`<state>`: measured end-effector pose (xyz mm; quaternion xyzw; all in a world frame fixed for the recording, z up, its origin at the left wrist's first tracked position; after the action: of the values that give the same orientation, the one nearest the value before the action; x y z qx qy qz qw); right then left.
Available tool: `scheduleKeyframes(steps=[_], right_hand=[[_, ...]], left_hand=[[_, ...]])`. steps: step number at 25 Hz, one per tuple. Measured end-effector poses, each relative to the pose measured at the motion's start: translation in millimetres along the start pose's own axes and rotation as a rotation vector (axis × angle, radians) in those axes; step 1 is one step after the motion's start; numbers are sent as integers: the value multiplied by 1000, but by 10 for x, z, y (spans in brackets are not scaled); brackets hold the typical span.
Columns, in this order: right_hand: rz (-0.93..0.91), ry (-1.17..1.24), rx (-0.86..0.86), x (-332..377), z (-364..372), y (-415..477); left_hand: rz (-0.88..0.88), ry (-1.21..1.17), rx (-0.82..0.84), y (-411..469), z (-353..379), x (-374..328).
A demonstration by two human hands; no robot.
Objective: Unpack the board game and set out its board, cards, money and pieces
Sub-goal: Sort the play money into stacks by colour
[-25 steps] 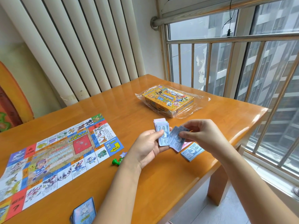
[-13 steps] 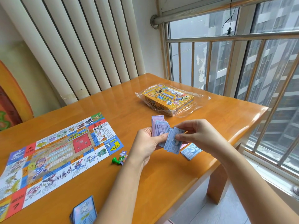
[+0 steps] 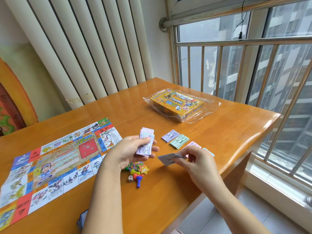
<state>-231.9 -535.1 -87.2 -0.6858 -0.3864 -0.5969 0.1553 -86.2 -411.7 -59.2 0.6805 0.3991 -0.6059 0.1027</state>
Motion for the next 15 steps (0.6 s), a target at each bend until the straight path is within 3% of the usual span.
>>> scheduleKeyframes(steps=[6, 15], right_hand=[[8, -76, -50, 21, 0, -201], [-50, -175, 29, 44, 121, -195]], left_hand=[[-21, 131, 258, -44, 160, 74], [-64, 136, 308, -26, 271, 138]])
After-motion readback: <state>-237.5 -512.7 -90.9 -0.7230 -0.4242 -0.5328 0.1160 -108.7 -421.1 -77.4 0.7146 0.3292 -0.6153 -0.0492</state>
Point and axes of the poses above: each hand's wrist, its own y-axis towards the middle knuckle, its own z-axis out of the palm, x = y × z, the point moved 6 cm from there along y, towards the middle knuckle, and after that the axes turned 8 degrees about y, right-handed, at the moved point
